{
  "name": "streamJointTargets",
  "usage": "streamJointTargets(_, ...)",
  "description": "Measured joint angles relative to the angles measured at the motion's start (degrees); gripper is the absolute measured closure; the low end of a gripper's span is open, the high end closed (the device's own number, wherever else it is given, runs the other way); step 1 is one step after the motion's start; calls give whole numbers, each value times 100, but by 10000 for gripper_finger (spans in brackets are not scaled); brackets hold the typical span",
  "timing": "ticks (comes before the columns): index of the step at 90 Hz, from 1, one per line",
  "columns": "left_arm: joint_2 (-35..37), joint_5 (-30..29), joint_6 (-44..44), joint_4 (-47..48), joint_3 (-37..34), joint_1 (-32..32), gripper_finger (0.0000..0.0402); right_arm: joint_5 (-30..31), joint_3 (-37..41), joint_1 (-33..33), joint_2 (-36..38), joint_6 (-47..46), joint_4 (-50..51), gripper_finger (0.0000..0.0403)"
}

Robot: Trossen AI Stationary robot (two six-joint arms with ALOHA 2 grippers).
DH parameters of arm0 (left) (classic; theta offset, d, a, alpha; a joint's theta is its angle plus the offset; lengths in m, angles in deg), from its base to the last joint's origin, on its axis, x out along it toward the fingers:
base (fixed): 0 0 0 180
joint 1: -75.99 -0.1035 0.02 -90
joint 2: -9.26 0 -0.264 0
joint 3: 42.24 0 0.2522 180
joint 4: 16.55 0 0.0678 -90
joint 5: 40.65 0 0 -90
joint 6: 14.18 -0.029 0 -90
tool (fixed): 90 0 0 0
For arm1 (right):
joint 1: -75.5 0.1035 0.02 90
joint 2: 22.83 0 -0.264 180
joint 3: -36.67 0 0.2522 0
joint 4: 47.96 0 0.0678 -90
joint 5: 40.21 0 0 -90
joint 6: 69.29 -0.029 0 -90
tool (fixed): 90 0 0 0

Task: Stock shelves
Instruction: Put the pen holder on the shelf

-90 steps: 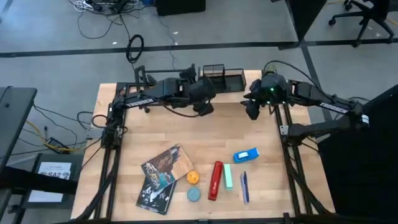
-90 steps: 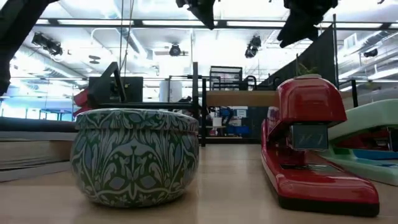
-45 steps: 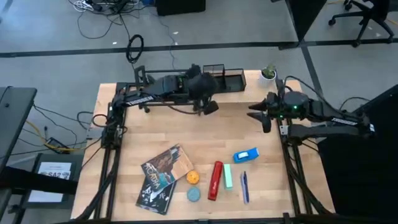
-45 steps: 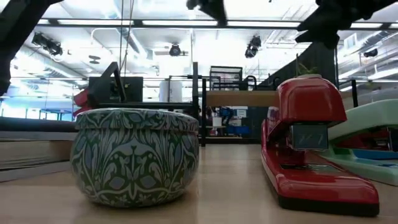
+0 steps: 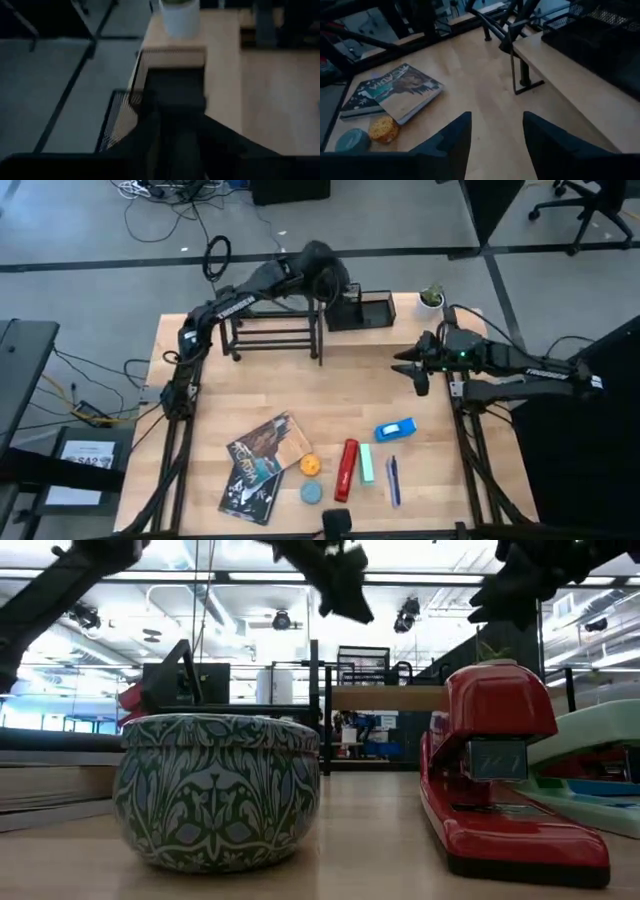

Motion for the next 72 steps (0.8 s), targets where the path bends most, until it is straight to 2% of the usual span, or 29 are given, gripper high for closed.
streamJointTargets(12, -201, -658, -239, -45, -4, 31, 247, -1, -1, 0, -58, -37, -13, 252)
streamJointTargets(27, -331, -767, -428, -73, 1, 77, 253, -1, 0, 0, -57, -190, -27, 254)
streamJointTargets(39, -382, -765, -421, -107, 0, 82, 286, -1, -2, 0, -57, -209, -101, 254)
streamJointTargets(63, -428, -601, -430, -139, 0, 80, 388, -86, -1, 0, -57, -340, -233, 254)
streamJointTargets(72, -428, -451, -442, -308, 0, 82, 396, -128, -1, 0, -57, -367, -233, 254)
